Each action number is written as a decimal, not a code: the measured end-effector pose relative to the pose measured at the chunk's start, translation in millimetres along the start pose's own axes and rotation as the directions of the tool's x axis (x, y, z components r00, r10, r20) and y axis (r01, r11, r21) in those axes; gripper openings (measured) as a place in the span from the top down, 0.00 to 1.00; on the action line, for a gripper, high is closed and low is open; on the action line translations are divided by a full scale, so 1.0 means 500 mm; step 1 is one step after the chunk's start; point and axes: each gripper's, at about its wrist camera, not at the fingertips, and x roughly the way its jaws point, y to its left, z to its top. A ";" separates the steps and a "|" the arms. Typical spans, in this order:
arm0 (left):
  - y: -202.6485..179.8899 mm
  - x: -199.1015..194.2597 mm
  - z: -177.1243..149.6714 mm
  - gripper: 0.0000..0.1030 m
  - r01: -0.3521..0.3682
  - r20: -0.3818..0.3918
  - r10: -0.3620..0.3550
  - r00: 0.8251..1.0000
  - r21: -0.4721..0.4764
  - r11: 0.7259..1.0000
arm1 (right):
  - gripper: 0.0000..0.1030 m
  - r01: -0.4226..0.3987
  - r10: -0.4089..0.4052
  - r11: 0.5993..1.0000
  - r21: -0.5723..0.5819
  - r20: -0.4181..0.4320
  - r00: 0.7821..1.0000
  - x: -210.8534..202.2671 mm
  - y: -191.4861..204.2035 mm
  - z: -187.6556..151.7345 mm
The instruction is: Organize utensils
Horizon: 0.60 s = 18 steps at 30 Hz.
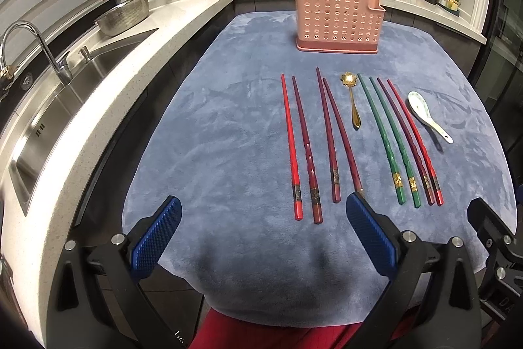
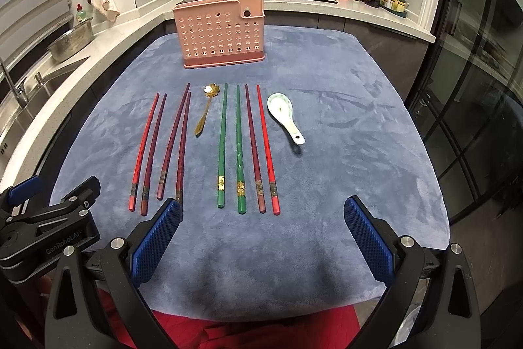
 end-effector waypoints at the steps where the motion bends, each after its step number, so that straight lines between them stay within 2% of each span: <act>1: 0.000 0.000 0.000 0.07 0.001 0.000 -0.001 1.000 0.001 1.000 | 0.06 0.000 0.000 1.000 0.000 0.000 1.000 -0.001 0.000 0.001; 18: 0.000 -0.004 0.001 0.07 0.004 0.002 -0.004 1.000 0.002 1.000 | 0.06 -0.001 0.001 1.000 -0.001 0.000 1.000 -0.001 0.001 0.000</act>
